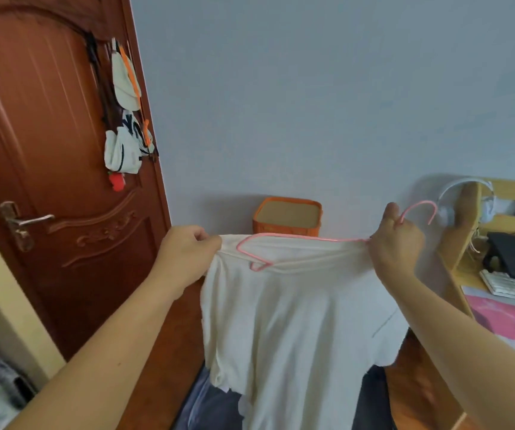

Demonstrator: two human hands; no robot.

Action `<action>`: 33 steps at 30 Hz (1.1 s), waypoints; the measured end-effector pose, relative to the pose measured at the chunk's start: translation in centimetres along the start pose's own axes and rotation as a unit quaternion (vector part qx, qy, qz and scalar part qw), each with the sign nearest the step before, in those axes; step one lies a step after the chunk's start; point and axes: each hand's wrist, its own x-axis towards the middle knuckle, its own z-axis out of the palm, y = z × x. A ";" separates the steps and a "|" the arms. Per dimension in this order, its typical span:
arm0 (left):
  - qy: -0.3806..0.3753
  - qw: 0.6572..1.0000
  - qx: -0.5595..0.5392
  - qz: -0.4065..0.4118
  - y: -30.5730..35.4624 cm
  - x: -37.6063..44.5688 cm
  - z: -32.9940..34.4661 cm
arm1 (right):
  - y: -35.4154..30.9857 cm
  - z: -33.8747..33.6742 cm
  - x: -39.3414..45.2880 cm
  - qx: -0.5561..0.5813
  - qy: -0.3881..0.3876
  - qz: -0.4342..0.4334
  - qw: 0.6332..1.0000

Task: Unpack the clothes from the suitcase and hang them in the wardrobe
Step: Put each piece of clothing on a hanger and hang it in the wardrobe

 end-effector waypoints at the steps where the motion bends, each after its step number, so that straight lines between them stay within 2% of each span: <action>1: -0.005 0.999 0.039 0.032 0.5 -0.3 0.0 | -0.1 -0.3 -0.3 -0.006 0.014 0.003 1.000; 2: -0.023 0.993 0.092 0.072 0.8 -0.6 0.3 | -0.1 -0.5 -0.5 -0.002 0.028 0.024 0.999; 4: -0.080 0.972 0.175 0.134 1.8 -1.4 0.8 | -0.4 -0.8 -0.1 0.048 0.060 0.137 0.988; 6: -0.124 0.967 0.181 0.129 1.8 -1.5 1.3 | -0.6 -1.1 0.7 0.110 0.076 0.243 0.961; 7: -0.130 0.976 0.145 0.101 1.7 -1.4 1.4 | -0.6 -1.2 1.0 0.131 0.076 0.264 0.953; 10: -0.138 0.990 -0.029 -0.011 1.6 -1.3 1.8 | -0.8 -1.8 1.1 0.136 0.074 0.253 0.955; 14: -0.152 0.971 -0.162 -0.092 2.6 -1.5 2.3 | -0.9 -2.3 0.5 0.134 0.087 0.194 0.968; 16: -0.136 0.971 -0.169 -0.098 3.2 -1.1 2.5 | -0.5 -2.2 0.3 0.122 0.075 0.165 0.976; 19: -0.095 0.985 -0.122 -0.071 3.4 -0.1 2.8 | -0.4 -2.4 0.0 0.149 0.059 0.161 0.974; 22: -0.095 0.987 -0.106 -0.078 3.2 0.4 3.1 | -0.5 -2.9 0.1 0.212 0.060 0.178 0.959; 26: -0.096 0.990 -0.079 -0.070 2.7 0.8 3.7 | -0.1 -3.2 0.3 0.205 0.071 0.191 0.957; 28: -0.113 0.982 -0.118 -0.095 2.5 0.9 4.1 | 0.1 -3.4 0.4 0.239 0.078 0.230 0.940; 30: -0.140 0.959 -0.203 -0.138 2.5 0.9 4.4 | 0.3 -3.6 0.5 0.260 0.075 0.256 0.928; 33: -0.161 0.929 -0.285 -0.173 2.5 0.6 4.4 | 0.5 -3.6 0.5 0.242 0.077 0.232 0.939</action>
